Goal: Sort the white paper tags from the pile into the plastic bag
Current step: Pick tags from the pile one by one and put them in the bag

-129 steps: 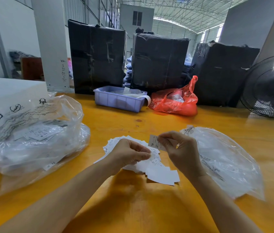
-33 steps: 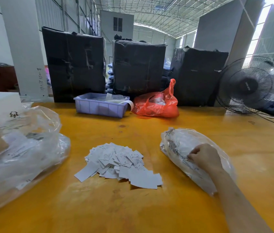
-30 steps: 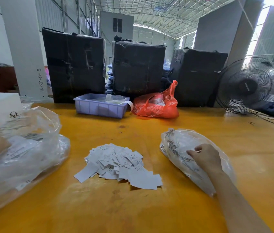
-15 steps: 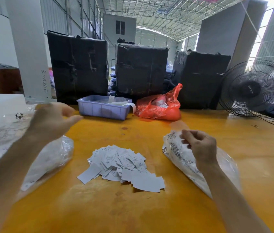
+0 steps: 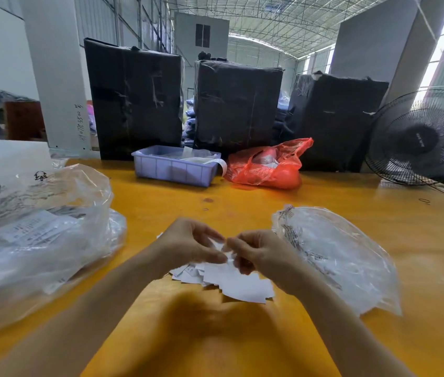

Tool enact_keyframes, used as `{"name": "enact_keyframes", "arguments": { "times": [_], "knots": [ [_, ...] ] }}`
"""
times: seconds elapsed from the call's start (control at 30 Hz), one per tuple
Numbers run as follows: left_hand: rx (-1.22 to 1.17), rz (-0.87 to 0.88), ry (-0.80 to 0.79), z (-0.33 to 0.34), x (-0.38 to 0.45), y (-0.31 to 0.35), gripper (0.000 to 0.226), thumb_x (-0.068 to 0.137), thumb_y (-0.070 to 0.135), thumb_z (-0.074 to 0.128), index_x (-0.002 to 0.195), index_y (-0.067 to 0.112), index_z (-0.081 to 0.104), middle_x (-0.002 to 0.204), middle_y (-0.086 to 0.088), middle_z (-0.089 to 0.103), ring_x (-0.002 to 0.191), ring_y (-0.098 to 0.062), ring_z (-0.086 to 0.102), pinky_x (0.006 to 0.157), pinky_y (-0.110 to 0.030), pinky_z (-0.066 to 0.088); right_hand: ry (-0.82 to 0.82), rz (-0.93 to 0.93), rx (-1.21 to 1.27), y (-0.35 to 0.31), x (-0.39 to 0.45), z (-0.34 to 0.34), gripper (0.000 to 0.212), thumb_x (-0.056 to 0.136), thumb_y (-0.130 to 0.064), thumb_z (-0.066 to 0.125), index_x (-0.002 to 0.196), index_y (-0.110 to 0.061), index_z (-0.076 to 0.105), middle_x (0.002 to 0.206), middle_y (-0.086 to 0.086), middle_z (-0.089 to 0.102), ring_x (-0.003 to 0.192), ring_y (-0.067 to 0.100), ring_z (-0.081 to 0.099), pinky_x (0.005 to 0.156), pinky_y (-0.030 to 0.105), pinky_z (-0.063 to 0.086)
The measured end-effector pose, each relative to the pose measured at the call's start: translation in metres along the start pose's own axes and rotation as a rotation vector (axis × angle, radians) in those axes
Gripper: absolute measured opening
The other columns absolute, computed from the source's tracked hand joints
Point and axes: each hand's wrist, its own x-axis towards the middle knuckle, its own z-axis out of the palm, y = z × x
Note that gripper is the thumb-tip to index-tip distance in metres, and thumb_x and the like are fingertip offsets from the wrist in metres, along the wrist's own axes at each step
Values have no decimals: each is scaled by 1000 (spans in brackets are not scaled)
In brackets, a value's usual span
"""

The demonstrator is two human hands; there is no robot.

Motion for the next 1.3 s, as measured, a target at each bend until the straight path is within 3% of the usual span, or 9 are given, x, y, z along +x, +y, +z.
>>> {"name": "enact_keyframes", "arguments": {
  "times": [0.1,0.2,0.3,0.5,0.67,0.93,1.07,1.17,1.3],
  "knots": [
    [-37,-3,76,-1,2,-8,14,65,8,85,70,15,74,58,2,68,50,-4,59,48,-16,47,121,-8,-339,6,3,-14,17,84,-28,70,84,-11,66,71,1,66,58,12,58,60,34,49],
    [-157,-49,148,1,5,-15,9,70,8,81,66,9,73,59,-5,69,49,-7,60,48,-19,47,-116,166,-590,10,-1,-24,45,60,-42,85,95,-26,63,86,-11,62,73,4,58,61,21,45],
    [-293,-86,195,3,8,-16,7,79,5,72,79,1,66,70,-10,73,59,-13,67,52,-21,52,-265,273,-681,14,-2,-18,60,56,-43,88,106,-30,56,88,-18,54,74,-2,53,54,13,37],
    [-504,-98,206,7,4,-11,23,78,-5,69,95,2,56,76,-14,73,58,-17,70,50,-21,54,-122,139,-618,18,5,-12,32,66,-24,85,91,-22,64,72,-12,54,63,0,50,49,10,35],
    [-560,-113,240,5,5,-12,26,78,-14,66,98,1,58,78,-14,73,59,-23,71,50,-23,54,-209,173,-589,18,2,-11,51,61,-34,87,104,-25,63,86,-13,54,74,0,50,56,10,37],
    [-585,-106,265,5,7,-18,17,64,-2,77,78,-2,68,67,-14,71,58,-23,70,52,-23,56,-38,54,-574,27,7,-8,28,70,-12,80,60,-14,53,56,-6,37,53,9,33,45,18,24],
    [-464,-69,308,4,5,-19,22,55,16,81,72,6,71,66,-6,73,55,-12,67,51,-17,52,154,-6,-545,32,10,-5,12,87,-8,63,89,-10,75,87,5,70,82,19,62,61,24,45],
    [-459,-53,332,4,6,-21,14,67,13,80,73,5,71,65,-5,73,53,-8,65,49,-15,50,103,-73,-461,35,10,-3,20,89,-8,63,106,-12,73,113,4,63,96,13,57,72,7,45],
    [-461,-50,371,4,7,-23,12,73,11,78,77,4,69,65,-3,72,53,-7,64,50,-16,50,207,-185,-313,31,9,-3,34,79,10,66,78,-21,79,115,-5,50,100,10,47,71,4,41]
  ]
}}
